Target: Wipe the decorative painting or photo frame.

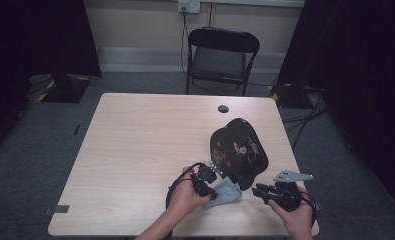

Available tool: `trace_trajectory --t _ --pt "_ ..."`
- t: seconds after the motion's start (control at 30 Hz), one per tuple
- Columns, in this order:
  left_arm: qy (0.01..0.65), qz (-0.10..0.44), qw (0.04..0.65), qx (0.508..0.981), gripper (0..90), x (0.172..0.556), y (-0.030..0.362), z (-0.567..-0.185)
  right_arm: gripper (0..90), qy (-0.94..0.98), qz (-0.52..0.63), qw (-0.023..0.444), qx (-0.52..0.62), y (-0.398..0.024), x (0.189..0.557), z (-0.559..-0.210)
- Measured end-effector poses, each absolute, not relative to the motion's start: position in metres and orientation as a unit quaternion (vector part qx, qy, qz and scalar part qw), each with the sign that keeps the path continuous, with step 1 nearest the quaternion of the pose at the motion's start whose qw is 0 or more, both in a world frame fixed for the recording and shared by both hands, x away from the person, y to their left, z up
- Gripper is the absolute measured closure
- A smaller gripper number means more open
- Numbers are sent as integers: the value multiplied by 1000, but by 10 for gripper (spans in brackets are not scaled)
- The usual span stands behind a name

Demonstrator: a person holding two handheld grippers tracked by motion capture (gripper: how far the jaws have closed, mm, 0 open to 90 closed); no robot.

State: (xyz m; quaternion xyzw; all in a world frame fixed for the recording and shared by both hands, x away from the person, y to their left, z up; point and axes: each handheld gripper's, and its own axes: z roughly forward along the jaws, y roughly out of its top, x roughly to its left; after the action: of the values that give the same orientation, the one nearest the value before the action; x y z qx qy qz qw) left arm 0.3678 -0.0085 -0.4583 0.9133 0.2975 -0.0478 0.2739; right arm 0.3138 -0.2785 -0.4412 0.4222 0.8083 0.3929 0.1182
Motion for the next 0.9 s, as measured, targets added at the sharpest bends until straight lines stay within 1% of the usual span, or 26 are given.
trace_trajectory --t 0.33,0.6,0.9 --pt "289 -56 276 915 801 364 -7 -457 691 807 391 121 426 -279 314 -442" --pt "257 -65 280 923 801 353 -23 -452 681 804 389 123 432 -281 314 -442" --pt "246 -69 278 926 799 354 -38 -451 673 802 389 126 436 -284 314 -441"
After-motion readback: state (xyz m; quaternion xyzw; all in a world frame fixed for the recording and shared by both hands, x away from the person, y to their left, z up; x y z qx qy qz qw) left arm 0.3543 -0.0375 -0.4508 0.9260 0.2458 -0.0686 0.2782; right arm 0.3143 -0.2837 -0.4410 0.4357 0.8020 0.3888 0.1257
